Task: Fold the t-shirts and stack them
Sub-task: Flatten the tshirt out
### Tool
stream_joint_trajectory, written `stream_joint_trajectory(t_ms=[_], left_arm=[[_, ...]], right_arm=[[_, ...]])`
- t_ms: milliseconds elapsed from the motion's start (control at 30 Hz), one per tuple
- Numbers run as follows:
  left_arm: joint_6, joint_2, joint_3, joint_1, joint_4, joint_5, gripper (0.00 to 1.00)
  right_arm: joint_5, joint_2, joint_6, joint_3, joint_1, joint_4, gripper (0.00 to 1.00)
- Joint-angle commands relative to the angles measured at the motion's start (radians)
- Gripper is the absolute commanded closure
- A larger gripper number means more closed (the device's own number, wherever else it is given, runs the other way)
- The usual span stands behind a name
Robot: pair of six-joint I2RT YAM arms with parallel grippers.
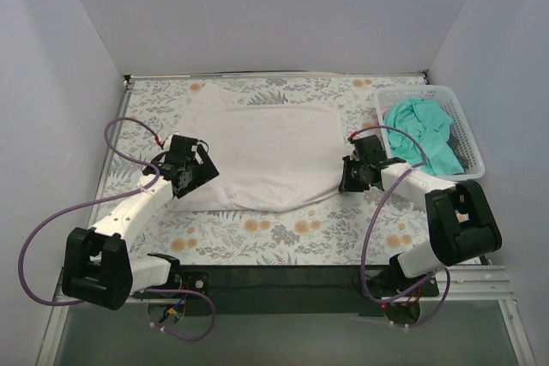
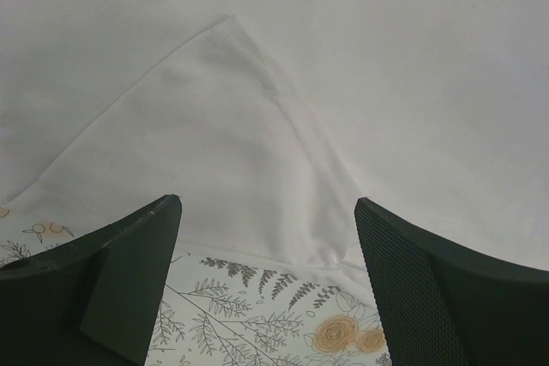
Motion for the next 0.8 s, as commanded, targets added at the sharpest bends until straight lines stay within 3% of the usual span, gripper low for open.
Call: stream_joint_trajectory(t_ms=[0,67,400,700,767], left_arm=[[0.010,-0.013,-0.001,-0.005,0.009,-0.018,0.24],[0.013,-0.017,0.004,-0.005,0.009,-0.021,0.24],[0.009,-0.044,0.021,-0.005,-0.015,-0.047,0.24],[0.002,-0.077,0.021,-0.005,-0.045,-0.069,0.24],[0.001,-0.079,0.021,-0.005,-0.048,-0.070,0.24]], right_arm=[[0.038,0.012,0.007,-0.004,0.007,-0.028,0.86],[0.047,-0.013,0.001,-0.005,0.007,-0.067,0.99],[0.061,-0.128,-0.013,0.006,0.007,-0.329,0.99],[0.053,-0.206,0.036,-0.062,0.017,-0.436,0.98],[0.067,-0.223,0.039,-0.053,0.017,-0.464,0.93]])
